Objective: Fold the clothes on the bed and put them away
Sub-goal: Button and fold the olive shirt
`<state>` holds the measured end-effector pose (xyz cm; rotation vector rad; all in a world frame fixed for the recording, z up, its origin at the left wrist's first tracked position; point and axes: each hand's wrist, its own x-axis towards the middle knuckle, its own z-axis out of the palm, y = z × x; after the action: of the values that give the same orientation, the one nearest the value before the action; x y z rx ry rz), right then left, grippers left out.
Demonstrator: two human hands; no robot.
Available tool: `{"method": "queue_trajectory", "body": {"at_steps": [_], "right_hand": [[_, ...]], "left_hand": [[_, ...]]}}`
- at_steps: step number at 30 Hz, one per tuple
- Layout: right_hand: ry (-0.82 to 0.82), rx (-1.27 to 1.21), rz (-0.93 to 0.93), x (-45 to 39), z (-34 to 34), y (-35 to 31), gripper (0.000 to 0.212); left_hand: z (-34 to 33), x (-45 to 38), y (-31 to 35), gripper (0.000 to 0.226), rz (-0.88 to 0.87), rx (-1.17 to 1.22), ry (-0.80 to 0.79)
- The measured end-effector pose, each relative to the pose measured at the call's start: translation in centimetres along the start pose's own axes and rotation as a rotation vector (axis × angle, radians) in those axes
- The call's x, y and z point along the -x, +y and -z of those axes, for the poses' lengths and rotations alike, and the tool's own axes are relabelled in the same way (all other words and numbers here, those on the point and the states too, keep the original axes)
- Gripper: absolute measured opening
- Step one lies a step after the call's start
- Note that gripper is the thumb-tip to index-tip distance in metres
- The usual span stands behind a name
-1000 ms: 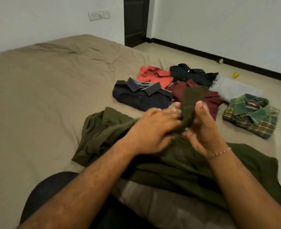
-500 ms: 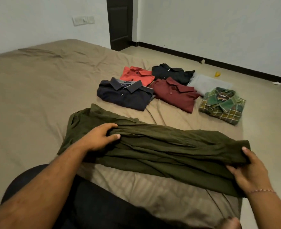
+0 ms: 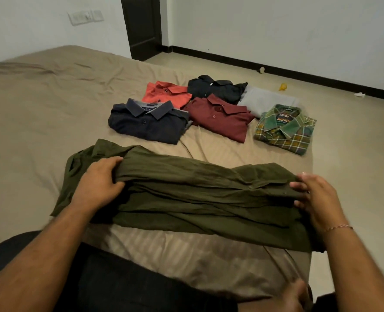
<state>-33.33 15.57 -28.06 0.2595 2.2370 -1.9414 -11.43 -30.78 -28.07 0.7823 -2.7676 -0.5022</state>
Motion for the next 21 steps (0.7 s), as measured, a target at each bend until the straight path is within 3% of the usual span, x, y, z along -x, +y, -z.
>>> {"method": "queue_trajectory", "body": {"at_steps": [2,5,7,9,13,15,19,21], "right_hand": [[-0.034,0.207,0.030,0.5,-0.9,0.0,0.036],[-0.052,0.453,0.161,1.0,-1.6,0.1,0.040],[-0.118,0.408,0.191,0.7,-1.6,0.7,0.042],[-0.131,0.371,0.226,0.4,-1.6,0.9,0.032],[0.095,0.284,0.279,-0.4,-0.6,0.2,0.018],[0.154,0.295,0.263,-0.9,0.1,-0.3,0.015],[0.136,0.963,0.132,-1.0,0.9,0.0,0.024],[0.286,1.112,0.225,-0.2,0.7,-0.2,0.029]], "left_hand": [[-0.6,0.1,0.3,0.085,-0.062,-0.187,-0.063],[-1.2,0.2,1.8,0.099,-0.158,-0.266,0.008],[-1.7,0.1,2.2,0.097,-0.243,-0.238,0.047],[-2.1,-0.3,1.8,0.093,-0.293,-0.223,0.004],[-2.8,-0.6,0.7,0.083,-0.243,-0.175,-0.275],[-3.2,-0.7,0.4,0.083,-0.253,-0.149,-0.306],[-4.3,-1.0,0.2,0.088,-0.270,-0.235,-0.471],[-4.1,-0.7,0.5,0.086,-0.251,-0.247,-0.484]]}}
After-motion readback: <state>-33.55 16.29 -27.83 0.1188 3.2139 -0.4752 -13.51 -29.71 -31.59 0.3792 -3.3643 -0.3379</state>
